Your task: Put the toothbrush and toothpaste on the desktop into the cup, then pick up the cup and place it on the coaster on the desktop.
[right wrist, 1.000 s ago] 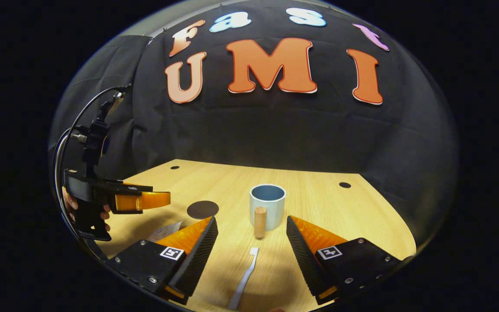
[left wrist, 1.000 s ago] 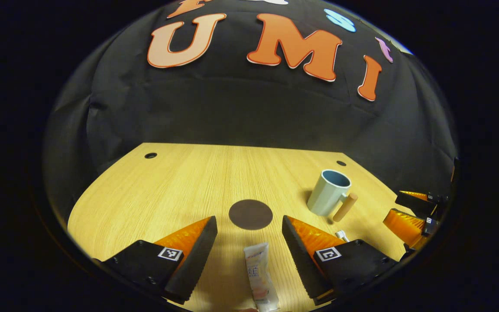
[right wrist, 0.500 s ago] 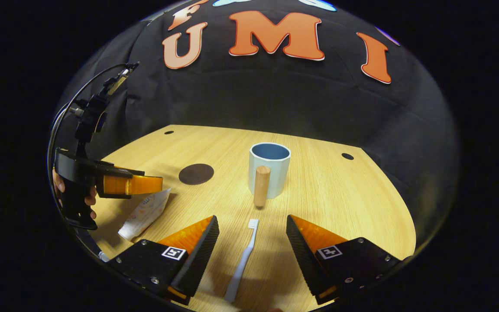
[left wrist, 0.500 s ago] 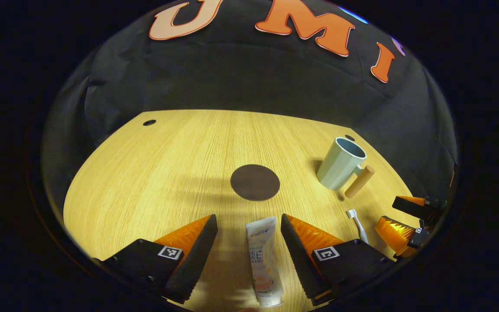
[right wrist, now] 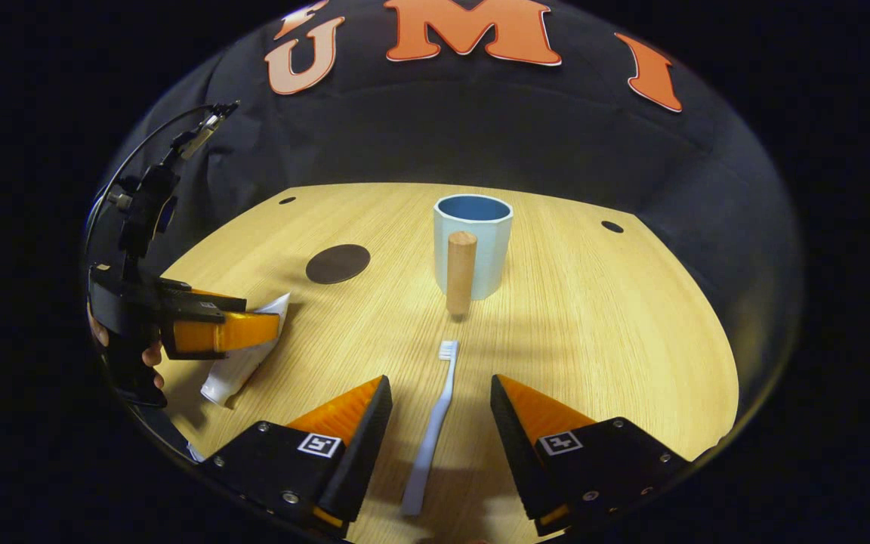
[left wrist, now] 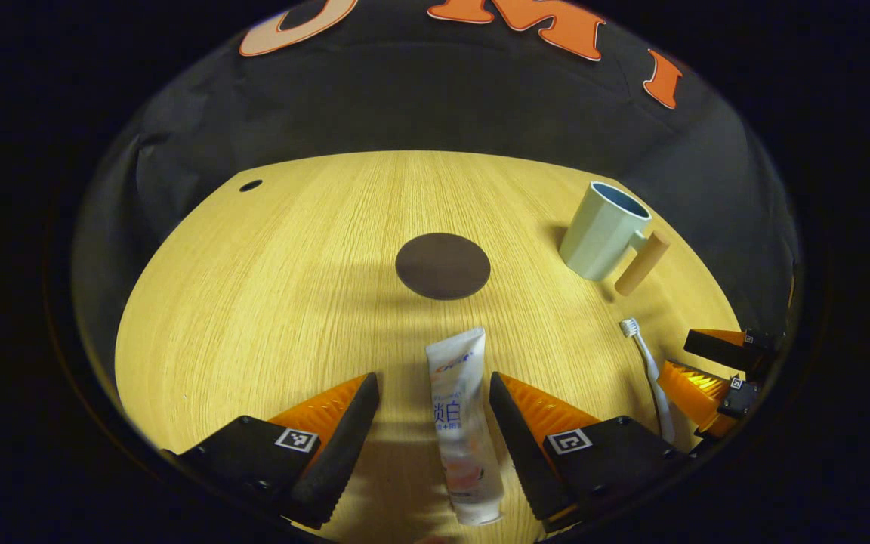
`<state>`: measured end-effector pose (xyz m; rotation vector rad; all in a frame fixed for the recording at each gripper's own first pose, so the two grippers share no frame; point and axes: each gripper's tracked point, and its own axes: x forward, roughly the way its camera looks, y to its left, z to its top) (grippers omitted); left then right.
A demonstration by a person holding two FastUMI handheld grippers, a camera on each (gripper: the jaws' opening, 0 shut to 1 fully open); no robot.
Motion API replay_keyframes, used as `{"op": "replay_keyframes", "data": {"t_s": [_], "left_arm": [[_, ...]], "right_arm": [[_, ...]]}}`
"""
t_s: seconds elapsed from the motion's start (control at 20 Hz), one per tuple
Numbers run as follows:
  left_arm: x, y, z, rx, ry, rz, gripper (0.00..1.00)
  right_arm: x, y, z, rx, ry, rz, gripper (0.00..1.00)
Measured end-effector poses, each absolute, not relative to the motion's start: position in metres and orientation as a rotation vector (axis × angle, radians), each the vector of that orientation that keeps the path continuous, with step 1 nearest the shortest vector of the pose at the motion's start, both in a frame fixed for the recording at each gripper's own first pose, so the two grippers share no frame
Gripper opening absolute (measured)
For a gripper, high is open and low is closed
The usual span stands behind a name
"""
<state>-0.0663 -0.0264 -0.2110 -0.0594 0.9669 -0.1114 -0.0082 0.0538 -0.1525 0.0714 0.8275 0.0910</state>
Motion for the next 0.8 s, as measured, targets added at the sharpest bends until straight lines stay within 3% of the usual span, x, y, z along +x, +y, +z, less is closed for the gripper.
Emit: {"op": "replay_keyframes", "data": {"t_s": [0.1,0.3,0.45,0.6,0.7,0.8], "left_arm": [[-0.07,-0.026,-0.212,-0.045,0.968,-0.112,0.97],[-0.073,-0.033,-0.218,-0.001,0.997,-0.114,0.91],[-0.077,-0.03,-0.214,0.016,1.018,-0.105,0.76],[-0.075,-0.031,-0.218,0.045,1.026,-0.104,0.76],[-0.071,-0.032,-0.215,0.056,1.033,-0.113,0.61],[-0.076,-0.036,-0.204,0.042,1.036,-0.118,0.56]], "right_arm": [[-0.008,0.056,-0.154,0.064,0.85,0.086,0.73],[-0.006,0.071,-0.175,0.077,0.924,0.085,0.62],[-0.01,0.073,-0.183,0.075,0.977,0.094,0.49],[-0.013,0.074,-0.184,0.05,0.989,0.093,0.46],[-0.014,0.076,-0.184,0.051,0.993,0.102,0.46],[-0.012,0.075,-0.184,0.055,0.996,0.086,0.35]]}}
